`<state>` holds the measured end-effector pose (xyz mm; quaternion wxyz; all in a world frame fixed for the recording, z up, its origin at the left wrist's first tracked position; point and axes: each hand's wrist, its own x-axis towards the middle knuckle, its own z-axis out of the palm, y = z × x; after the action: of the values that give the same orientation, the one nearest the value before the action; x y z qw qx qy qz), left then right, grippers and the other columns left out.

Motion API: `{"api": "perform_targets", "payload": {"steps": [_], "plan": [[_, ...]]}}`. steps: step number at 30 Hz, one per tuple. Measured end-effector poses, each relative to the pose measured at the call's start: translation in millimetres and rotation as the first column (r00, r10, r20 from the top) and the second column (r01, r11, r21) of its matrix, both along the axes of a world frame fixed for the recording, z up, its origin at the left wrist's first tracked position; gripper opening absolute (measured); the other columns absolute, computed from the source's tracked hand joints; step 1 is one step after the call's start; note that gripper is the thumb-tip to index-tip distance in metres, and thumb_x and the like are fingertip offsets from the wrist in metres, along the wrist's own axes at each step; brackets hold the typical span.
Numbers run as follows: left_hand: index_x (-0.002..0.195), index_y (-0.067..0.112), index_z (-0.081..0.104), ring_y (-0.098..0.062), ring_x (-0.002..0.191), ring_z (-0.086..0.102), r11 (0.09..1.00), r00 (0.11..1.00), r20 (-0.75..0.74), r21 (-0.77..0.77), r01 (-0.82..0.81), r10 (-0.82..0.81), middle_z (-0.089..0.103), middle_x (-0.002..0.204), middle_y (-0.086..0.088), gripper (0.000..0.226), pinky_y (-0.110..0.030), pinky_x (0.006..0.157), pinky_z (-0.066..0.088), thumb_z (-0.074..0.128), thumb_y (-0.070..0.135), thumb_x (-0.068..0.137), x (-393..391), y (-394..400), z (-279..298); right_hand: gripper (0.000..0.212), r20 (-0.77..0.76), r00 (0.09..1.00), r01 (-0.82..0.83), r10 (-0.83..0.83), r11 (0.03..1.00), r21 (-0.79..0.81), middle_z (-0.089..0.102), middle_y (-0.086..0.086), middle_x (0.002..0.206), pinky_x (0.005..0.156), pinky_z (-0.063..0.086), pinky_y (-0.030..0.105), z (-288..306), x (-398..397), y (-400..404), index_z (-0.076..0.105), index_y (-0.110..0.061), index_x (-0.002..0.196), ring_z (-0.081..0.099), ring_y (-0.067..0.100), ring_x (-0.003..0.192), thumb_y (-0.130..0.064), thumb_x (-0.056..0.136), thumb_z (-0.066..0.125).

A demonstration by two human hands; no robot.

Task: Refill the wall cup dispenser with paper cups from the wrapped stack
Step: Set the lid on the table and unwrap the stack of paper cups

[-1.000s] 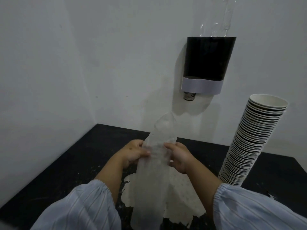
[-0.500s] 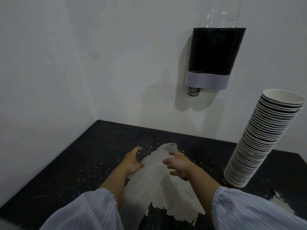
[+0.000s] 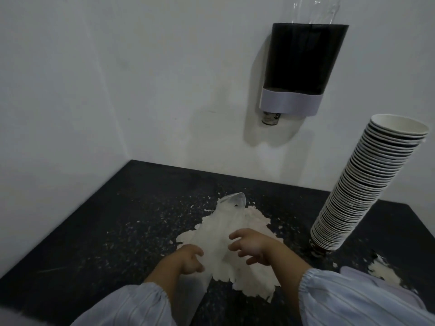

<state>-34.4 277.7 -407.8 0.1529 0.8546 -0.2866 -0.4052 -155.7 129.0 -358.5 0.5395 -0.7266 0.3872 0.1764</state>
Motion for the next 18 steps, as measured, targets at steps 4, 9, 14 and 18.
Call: {"api": "perform_targets", "payload": {"steps": [4, 9, 14, 18], "plan": [[0.145, 0.017, 0.033, -0.023, 0.139, 0.031, 0.997, 0.999, -0.017, 0.063, 0.048, -0.047, 0.026, 0.153, -0.007, 0.066, -0.026, 0.111, 0.029, 0.061, 0.032, 0.087, -3, 2, -12, 0.052, -0.035, 0.999, -0.009, 0.01, 1.0, 0.007, 0.041, 0.01, 0.144, 0.104, 0.042, 0.042, -3, -7, 0, 0.04, -0.019, 0.14, 0.045, 0.029, 0.127, -0.018, 0.091, 0.056], [0.147, 0.026, 0.025, -0.029, 0.145, 0.014, 0.98, 0.987, 0.088, 0.161, 0.118, -0.134, 0.011, 0.157, -0.008, 0.069, -0.032, 0.118, 0.019, 0.055, 0.043, 0.088, -10, 0, -19, 0.052, -0.029, 0.999, 0.029, -0.029, 1.0, 0.004, 0.041, 0.01, 0.144, 0.104, 0.042, 0.042, -5, -17, -1, 0.04, -0.018, 0.14, 0.045, 0.028, 0.127, -0.019, 0.091, 0.056], [0.142, 0.028, 0.033, -0.032, 0.143, 0.012, 0.987, 0.963, 0.22, 0.023, 0.157, -0.158, 0.009, 0.155, -0.01, 0.059, -0.037, 0.116, 0.021, 0.055, 0.042, 0.089, -20, -28, 4, 0.054, 0.03, 0.987, 0.162, -0.161, 0.987, -0.022, 0.042, 0.011, 0.143, 0.104, 0.041, 0.043, -7, -29, -6, 0.039, -0.018, 0.139, 0.045, 0.029, 0.127, -0.02, 0.089, 0.058], [0.14, 0.027, 0.036, -0.031, 0.143, 0.013, 0.967, 0.938, 0.269, -0.074, 0.245, -0.218, 0.012, 0.154, -0.011, 0.056, -0.038, 0.115, 0.023, 0.056, 0.04, 0.089, -37, -59, 20, 0.052, 0.108, 0.958, 0.271, -0.266, 0.962, -0.041, 0.043, 0.011, 0.141, 0.101, 0.041, 0.043, -3, -47, -15, 0.039, -0.017, 0.139, 0.046, 0.029, 0.125, -0.02, 0.09, 0.057]]}}
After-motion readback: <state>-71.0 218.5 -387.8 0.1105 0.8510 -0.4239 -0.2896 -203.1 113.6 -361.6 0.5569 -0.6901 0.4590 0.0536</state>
